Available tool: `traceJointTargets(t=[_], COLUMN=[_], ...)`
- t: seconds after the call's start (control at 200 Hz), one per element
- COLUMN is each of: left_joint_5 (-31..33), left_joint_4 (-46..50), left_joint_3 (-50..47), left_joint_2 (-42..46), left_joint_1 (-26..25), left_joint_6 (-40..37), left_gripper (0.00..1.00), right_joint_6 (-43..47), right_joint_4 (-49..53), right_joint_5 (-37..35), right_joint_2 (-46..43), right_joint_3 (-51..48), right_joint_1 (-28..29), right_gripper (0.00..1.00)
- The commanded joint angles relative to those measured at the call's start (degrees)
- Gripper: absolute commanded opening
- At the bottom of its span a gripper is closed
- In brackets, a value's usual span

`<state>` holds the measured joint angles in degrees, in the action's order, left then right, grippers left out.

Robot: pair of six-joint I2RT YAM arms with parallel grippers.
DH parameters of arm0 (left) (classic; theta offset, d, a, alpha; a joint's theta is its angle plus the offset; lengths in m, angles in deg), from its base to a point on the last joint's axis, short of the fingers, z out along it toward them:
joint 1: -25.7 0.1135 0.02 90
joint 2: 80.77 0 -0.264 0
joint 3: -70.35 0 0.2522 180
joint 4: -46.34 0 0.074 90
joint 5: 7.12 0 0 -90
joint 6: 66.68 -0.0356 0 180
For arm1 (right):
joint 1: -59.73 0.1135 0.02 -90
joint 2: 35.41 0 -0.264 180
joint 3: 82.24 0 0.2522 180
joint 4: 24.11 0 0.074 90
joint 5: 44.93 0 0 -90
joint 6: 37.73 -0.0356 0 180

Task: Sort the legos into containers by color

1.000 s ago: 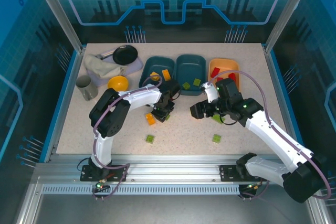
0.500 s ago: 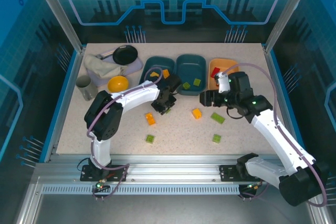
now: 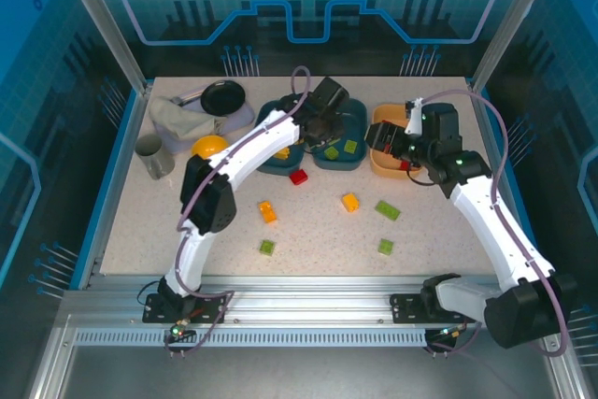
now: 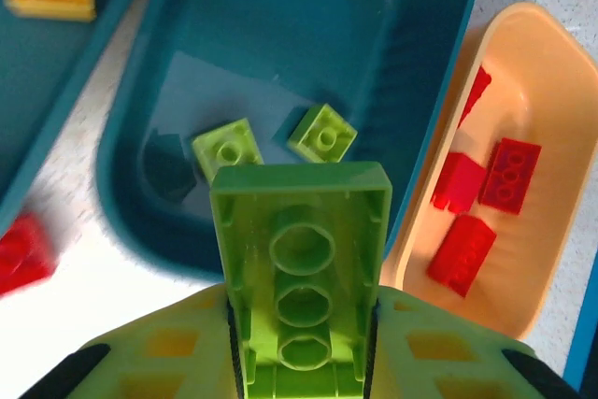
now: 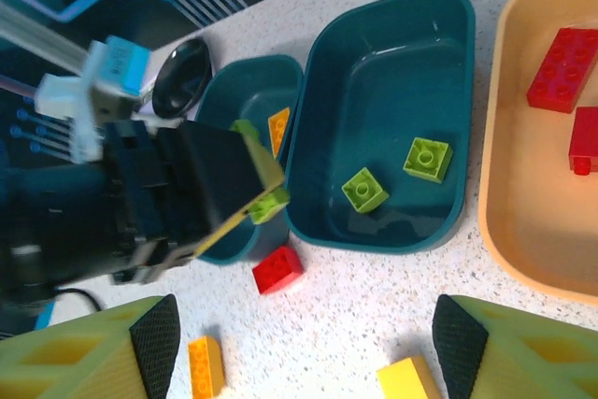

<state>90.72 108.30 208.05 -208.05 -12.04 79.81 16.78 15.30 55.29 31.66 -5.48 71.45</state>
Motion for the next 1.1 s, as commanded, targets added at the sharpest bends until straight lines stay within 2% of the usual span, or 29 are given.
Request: traceJointTargets(t=[0.0, 0.155, 0.265, 0.39, 0.49, 0.61, 0.835, 0.95, 1.095], left_joint_5=[-1.4, -2.7, -7.2, -11.2, -11.7, -10.9, -9.8, -9.2, -6.1], left_joint_4=[-0.7, -7.8, -10.4, -8.6, -7.5, -6.5, -4.3, -3.8, -2.7], left_joint_3=[6.4, 10.1, 13.8, 20.8, 22.2, 21.4, 16.4, 9.3, -4.1], left_joint_2=[-6.5, -12.0, -17.0, -22.4, -22.4, -19.7, -10.6, -3.3, 8.0], left_joint_1=[1.8, 3.9, 5.7, 6.4, 6.3, 6.3, 6.3, 6.3, 6.7], left_joint_6=[-5.5, -6.7, -5.8, -5.8, -5.5, -5.3, -3.2, -3.1, -3.1], left_gripper=[0.31, 0.33, 0.35, 0.45, 0.52, 0.65, 0.72, 0.74, 0.76], right_joint_6=[-4.5, -4.4, -3.9, -2.9, -1.0, 1.4, 8.6, 11.6, 15.8], right_joint_4=[-2.5, -1.6, -0.7, 0.2, 2.7, 4.7, 9.5, 10.9, 13.1], right_joint_5=[1.5, 2.6, 2.8, 2.8, 2.7, 1.6, -2.6, -5.2, -10.5], right_joint_2=[0.5, 1.1, 0.5, 0.1, 0.7, 0.6, 1.1, 1.4, 3.3], right_joint_3=[3.3, 4.5, 3.4, 2.2, 2.2, 1.9, 3.3, 3.1, 4.0], right_joint_1=[-1.9, -2.3, -2.4, -2.3, -2.4, -2.2, 0.2, 3.2, 11.4], right_gripper=[0.75, 0.75, 0.75, 0.75, 0.75, 0.75, 0.74, 0.73, 0.73])
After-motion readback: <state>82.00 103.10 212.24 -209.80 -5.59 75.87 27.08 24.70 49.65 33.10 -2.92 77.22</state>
